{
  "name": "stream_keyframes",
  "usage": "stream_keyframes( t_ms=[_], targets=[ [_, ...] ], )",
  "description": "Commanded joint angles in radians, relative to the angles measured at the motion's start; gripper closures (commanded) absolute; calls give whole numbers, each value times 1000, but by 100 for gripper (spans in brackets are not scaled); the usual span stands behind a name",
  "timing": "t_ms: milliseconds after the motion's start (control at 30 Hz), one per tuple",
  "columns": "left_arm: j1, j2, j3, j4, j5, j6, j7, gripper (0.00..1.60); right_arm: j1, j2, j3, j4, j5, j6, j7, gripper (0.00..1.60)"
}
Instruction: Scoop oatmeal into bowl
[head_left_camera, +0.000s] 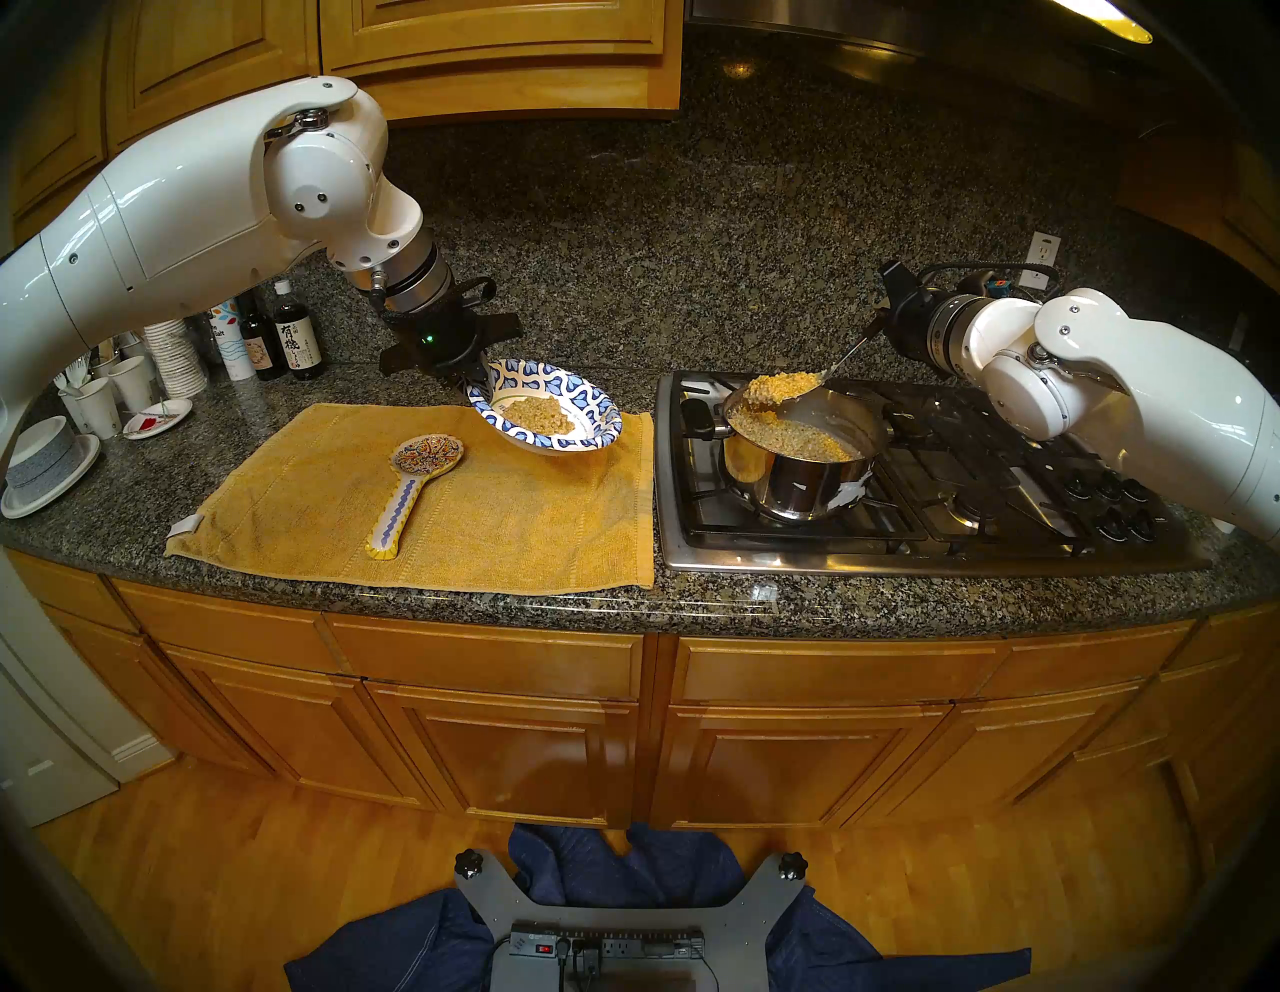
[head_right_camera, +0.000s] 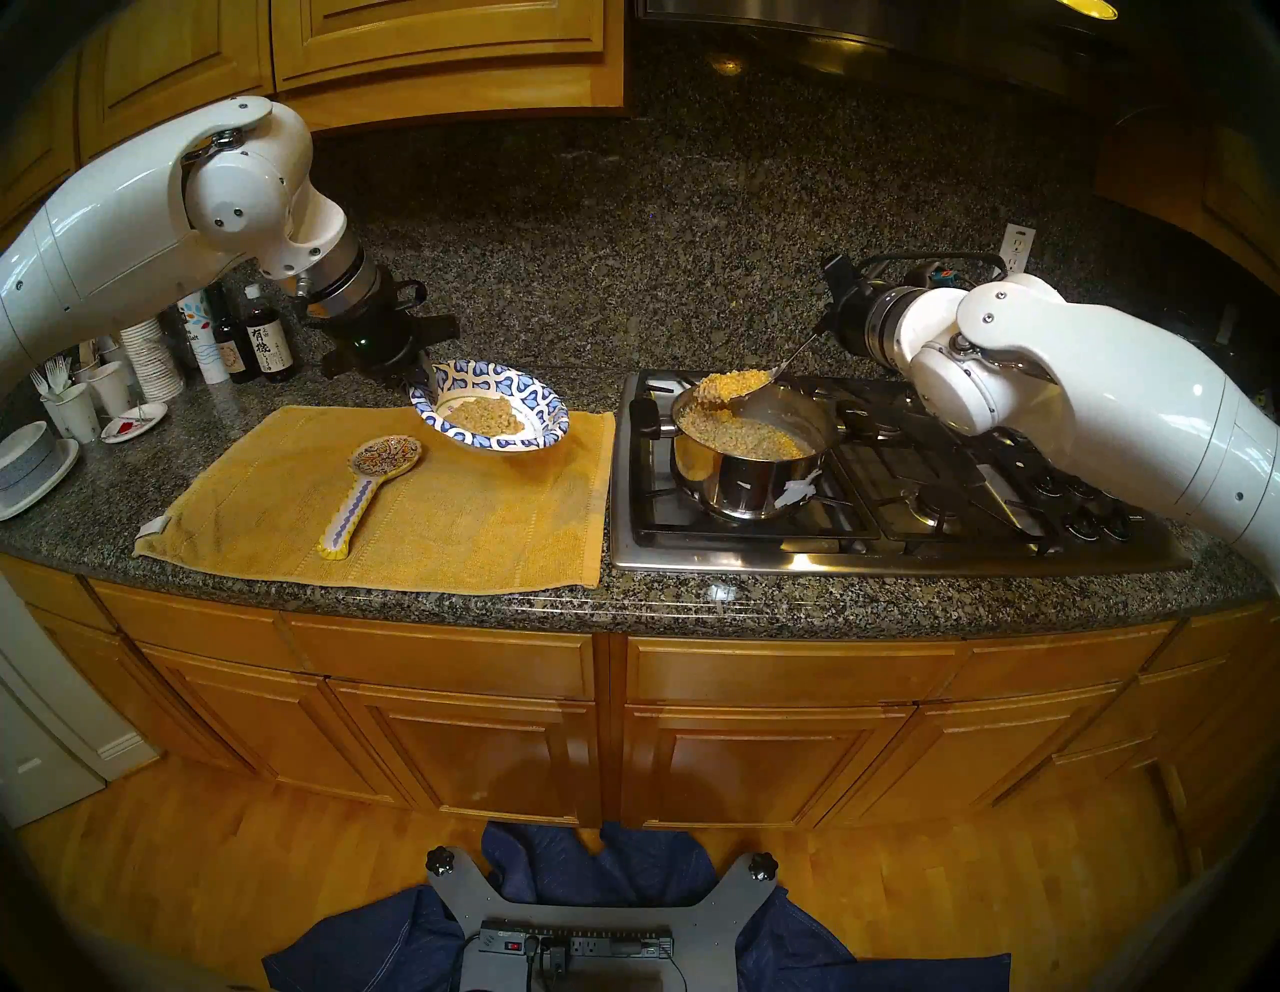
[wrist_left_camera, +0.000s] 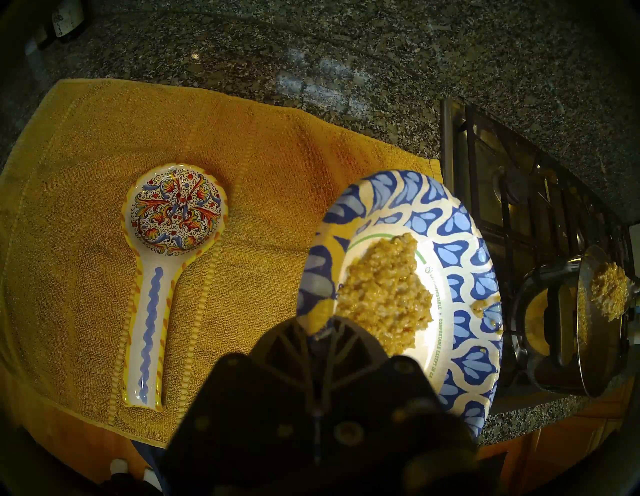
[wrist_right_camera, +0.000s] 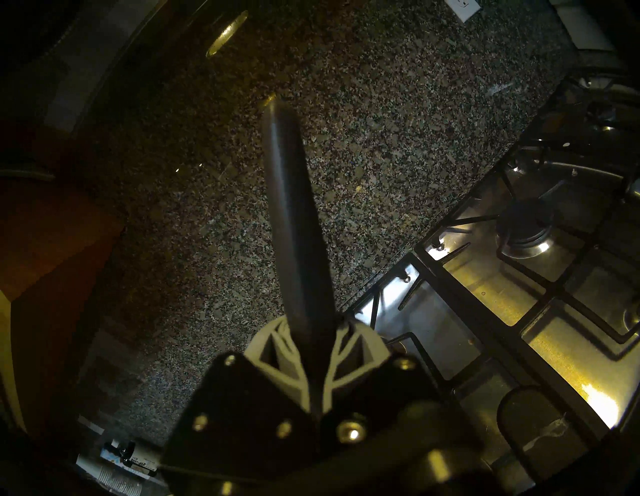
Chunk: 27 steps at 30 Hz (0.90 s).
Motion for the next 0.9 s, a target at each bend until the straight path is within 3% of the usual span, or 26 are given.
stream_keyframes(
  t_ms=[0, 867],
  targets=[
    [-50, 1, -28, -2, 2, 2, 62, 160, 37, 18, 39, -2, -7, -23, 31, 160],
    [-49, -21, -43, -1, 2, -11, 41, 160, 33, 20, 24, -2, -14, -24, 44, 160]
  ],
)
